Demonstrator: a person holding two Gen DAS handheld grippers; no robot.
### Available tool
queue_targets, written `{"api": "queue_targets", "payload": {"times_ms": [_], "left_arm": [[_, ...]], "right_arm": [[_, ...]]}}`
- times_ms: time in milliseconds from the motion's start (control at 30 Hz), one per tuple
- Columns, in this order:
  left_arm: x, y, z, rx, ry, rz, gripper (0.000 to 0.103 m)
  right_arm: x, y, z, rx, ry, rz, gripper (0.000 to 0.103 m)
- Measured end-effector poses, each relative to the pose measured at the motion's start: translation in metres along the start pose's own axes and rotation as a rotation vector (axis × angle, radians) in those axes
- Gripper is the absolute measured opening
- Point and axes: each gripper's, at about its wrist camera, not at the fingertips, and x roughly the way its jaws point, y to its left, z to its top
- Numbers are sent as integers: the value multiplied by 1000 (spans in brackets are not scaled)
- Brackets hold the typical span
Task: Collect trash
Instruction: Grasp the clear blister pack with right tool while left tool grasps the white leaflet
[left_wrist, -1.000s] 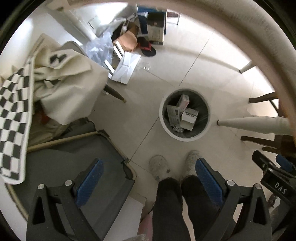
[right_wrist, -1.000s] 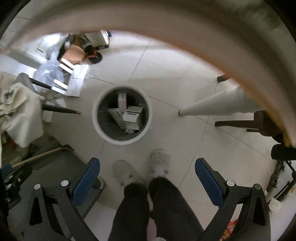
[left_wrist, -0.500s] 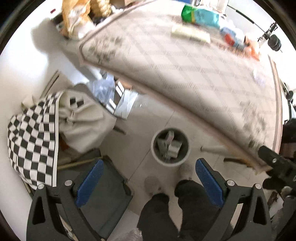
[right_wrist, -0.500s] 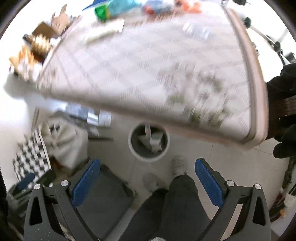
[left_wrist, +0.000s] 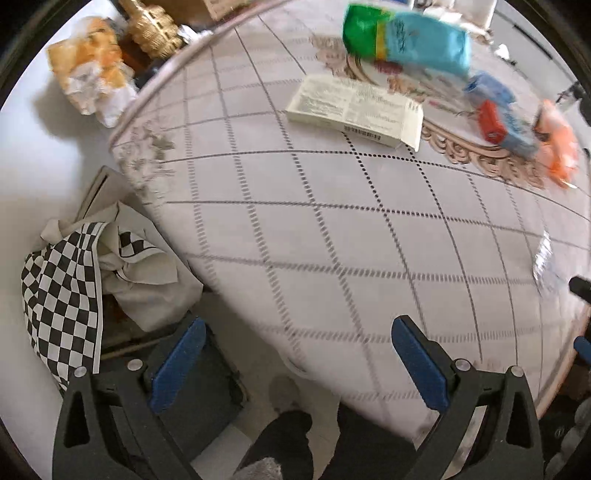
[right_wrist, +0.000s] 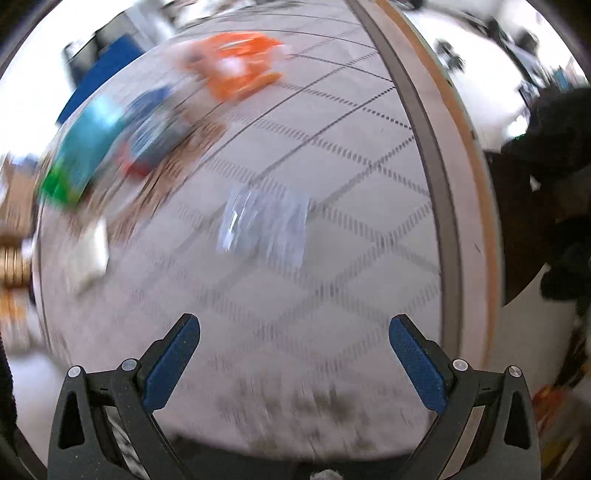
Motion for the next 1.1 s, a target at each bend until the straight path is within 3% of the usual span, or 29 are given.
{"api": "queue_targets", "payload": {"times_ms": [133,300,400,433,467,567,600,733,833,967,1100], "left_arm": [[21,-16,25,-27,45,51,103],[33,-18,46,-74,82,75,103],[35,-18,57,-95,95,80,103],[35,-18,60,-102,98,77,103],[35,-18,66,-113,101,70,103],[33,-19,87,-154,102,42,103],[32,-18,97,-180,102,22,103],[29,-13,139,-318,126,-80,103],[41,-7,169,-454,203,-137,103],[69,1,188,-633,304,-209,103],[96,6,194,-767,396,-217,102]], "right_arm": [[40,14,37,41,31,-23,103],[63,35,46,39,68,-123,102],[60,38,47,55,49,-167,90],[58,39,46,56,41,-168,80],[53,41,45,48,25,-166,73],[44,47,47,26,23,-124,64],[42,48,49,30,29,-102,59],[32,55,69,41,26,-64,59],[32,60,95,69,7,-81,59],[37,69,124,99,-2,-115,60],[39,79,138,106,-7,-134,60]]}}
